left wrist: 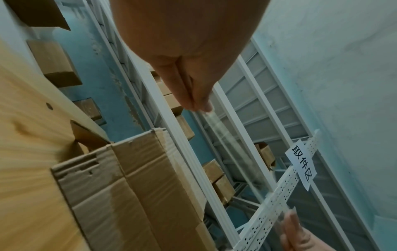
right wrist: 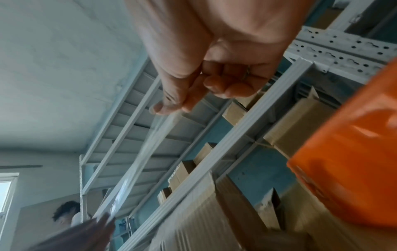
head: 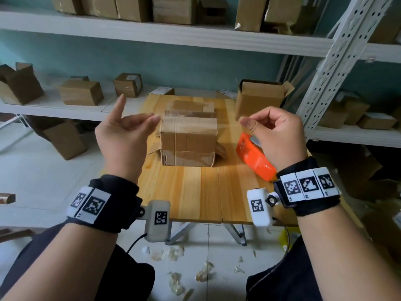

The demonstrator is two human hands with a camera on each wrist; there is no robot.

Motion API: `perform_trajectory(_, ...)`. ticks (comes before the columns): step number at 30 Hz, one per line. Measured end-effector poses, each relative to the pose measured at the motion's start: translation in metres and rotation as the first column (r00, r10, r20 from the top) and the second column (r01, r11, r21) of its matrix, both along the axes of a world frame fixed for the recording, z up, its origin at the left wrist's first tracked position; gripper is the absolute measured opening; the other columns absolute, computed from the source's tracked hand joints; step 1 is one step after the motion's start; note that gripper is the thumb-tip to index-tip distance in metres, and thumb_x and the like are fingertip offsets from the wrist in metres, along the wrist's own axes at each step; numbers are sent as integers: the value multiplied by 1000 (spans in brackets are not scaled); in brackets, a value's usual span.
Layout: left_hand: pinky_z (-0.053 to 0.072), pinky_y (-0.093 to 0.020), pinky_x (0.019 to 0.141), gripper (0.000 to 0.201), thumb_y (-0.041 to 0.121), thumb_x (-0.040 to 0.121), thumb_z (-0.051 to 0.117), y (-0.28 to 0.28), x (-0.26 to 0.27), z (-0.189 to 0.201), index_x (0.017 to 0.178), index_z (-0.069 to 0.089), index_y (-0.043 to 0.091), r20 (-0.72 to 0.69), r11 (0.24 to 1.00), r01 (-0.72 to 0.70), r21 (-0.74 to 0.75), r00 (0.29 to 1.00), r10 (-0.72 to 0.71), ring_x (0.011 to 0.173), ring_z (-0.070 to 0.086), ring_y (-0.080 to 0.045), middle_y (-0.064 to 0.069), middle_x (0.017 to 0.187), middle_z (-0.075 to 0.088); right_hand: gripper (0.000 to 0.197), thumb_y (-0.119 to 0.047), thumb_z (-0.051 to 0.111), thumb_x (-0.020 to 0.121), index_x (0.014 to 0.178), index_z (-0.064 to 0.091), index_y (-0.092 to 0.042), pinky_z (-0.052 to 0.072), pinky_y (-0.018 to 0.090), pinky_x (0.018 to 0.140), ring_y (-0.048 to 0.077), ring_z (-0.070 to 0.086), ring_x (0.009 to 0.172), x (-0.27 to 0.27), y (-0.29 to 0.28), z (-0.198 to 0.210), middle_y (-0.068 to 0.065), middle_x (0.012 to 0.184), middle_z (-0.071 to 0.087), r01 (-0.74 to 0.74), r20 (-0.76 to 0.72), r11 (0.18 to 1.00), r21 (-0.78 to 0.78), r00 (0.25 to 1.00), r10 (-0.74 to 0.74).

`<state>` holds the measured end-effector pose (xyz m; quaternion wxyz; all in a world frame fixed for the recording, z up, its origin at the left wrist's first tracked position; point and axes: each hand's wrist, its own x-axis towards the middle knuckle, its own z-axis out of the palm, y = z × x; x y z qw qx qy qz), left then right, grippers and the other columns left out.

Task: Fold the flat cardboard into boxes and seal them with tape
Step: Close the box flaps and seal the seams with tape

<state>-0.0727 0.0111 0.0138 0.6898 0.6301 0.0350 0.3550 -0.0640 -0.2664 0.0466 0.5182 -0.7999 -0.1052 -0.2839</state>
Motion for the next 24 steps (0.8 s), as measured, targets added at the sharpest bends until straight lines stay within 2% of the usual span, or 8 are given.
perform_trajectory(3, 63, -41, 95, 118, 18, 78, 96, 3, 4, 9, 168, 20, 5, -28, 1000, 18, -12, 999, -19, 93, 80, -20, -2, 96, 82, 21, -45, 84, 84, 80, 73, -28, 53, 21, 71, 4, 66, 75, 2, 0, 12, -15, 76, 71, 101, 59, 987, -128, 994, -94)
perform_trajectory(6, 62, -35, 93, 122, 20, 75, 98, 8, 5, 17, 168, 19, 9, -64, 999, 3, -32, 998, -5, 96, 80, -18, -3, 110, 80, 30, -54, 81, 84, 81, 73, -25, 55, 32, 70, 9, 64, 75, 7, 0, 25, -13, 79, 69, 175, 106, 967, -187, 982, -157)
perform_trajectory(10, 62, -36, 88, 51, 26, 77, 95, 9, 5, 18, 122, 73, 14, -168, 996, 79, -47, 982, -86, 88, 79, -18, -3, 86, 82, 29, -51, 82, 84, 76, 69, -26, 50, 17, 75, 13, 64, 81, 11, 0, 35, -1, 95, 68, 115, -30, 978, -174, 992, -122)
perform_trajectory(12, 58, -33, 79, 23, 26, 82, 92, 11, 7, 17, 99, 79, 17, -181, 994, 80, -68, 979, -91, 84, 76, -15, -3, 84, 81, 30, -53, 82, 82, 82, 73, -25, 53, 29, 79, 9, 67, 83, 11, 4, 37, -6, 89, 75, 17, -201, 999, -47, 979, -26)
perform_trajectory(15, 58, -34, 80, 14, 30, 86, 88, 20, 5, 26, 88, 79, 20, -171, 993, 69, -94, 982, -85, 84, 72, -15, -1, 85, 79, 42, -55, 83, 77, 93, 78, -17, 53, 35, 89, 6, 67, 90, 9, 10, 38, -9, 92, 79, -70, -375, 993, 96, 922, 101)
perform_trajectory(19, 54, -30, 83, 17, 37, 91, 83, 28, 8, 23, 88, 75, 23, -264, 989, 138, -60, 953, -149, 82, 64, -7, 6, 86, 72, 50, -55, 85, 77, 96, 77, -10, 52, 37, 95, 4, 68, 94, 15, 13, 29, -12, 91, 78, -30, -458, 991, 129, 885, 87)
perform_trajectory(22, 48, -39, 108, 22, 41, 97, 75, 29, 17, 17, 104, 72, 21, -357, 948, 270, -166, 880, -313, 118, 63, -16, -4, 123, 74, 66, -57, 91, 59, 101, 74, -9, 53, 42, 104, 15, 70, 112, 27, 15, 18, -4, 101, 80, -63, -494, 938, 342, 837, 236)
perform_trajectory(24, 40, -43, 118, 37, 41, 100, 70, 31, 27, 14, 128, 66, 17, -374, 902, 335, -272, 827, -419, 138, 54, -26, -5, 144, 64, 87, -46, 93, 56, 125, 63, -1, 54, 47, 106, 17, 64, 126, 34, 18, 9, 3, 121, 75, -79, -495, 829, 553, 770, 403)
